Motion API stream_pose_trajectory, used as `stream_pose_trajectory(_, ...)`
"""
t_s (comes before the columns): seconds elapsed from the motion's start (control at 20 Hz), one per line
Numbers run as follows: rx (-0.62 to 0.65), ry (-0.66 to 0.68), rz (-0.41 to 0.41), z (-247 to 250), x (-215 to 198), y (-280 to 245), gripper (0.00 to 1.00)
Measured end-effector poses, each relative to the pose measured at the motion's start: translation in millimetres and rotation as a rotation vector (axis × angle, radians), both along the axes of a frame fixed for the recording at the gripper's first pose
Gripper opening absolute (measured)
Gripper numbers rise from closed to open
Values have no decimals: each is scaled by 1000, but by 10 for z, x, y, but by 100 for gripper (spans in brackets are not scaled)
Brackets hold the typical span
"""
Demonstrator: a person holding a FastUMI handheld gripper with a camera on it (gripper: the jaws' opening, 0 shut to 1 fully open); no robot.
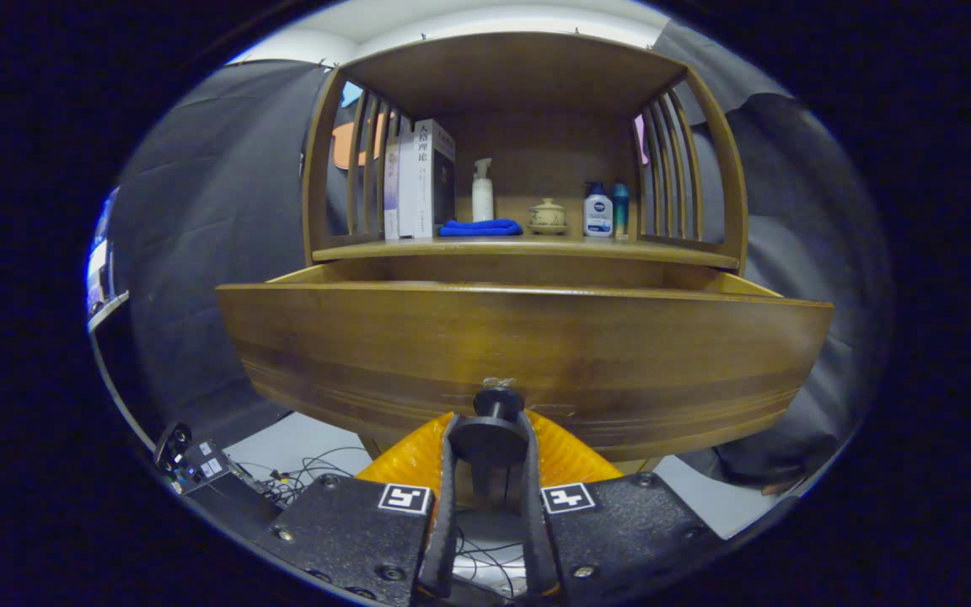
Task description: Pull open the drawer, take out the items inside it, and place them on the countertop above the cabinet.
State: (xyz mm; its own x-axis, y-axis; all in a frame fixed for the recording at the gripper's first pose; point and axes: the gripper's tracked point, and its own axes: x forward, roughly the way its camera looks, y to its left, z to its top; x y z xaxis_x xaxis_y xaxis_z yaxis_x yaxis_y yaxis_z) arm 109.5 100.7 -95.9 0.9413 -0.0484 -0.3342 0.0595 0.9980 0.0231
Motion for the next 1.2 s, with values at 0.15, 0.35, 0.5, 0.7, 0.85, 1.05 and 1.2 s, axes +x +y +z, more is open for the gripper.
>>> stream_pose_trajectory(0.15,-5,-7,6,-20,-41,20,35)
stream_pose_trajectory(0.35,-5,-9,4,-25,-69,24,35)
stream_pose_trajectory(0.5,-13,-6,-1,-26,-71,23,35)
stream_pose_trajectory(0.7,-90,17,9,-25,-136,6,53)
stream_pose_trajectory(0.85,-164,-88,6,305,-169,-10,79)
stream_pose_trajectory(1.05,-145,-190,12,729,-214,11,93)
stream_pose_trajectory(1.2,-110,-240,31,1137,-115,7,93)
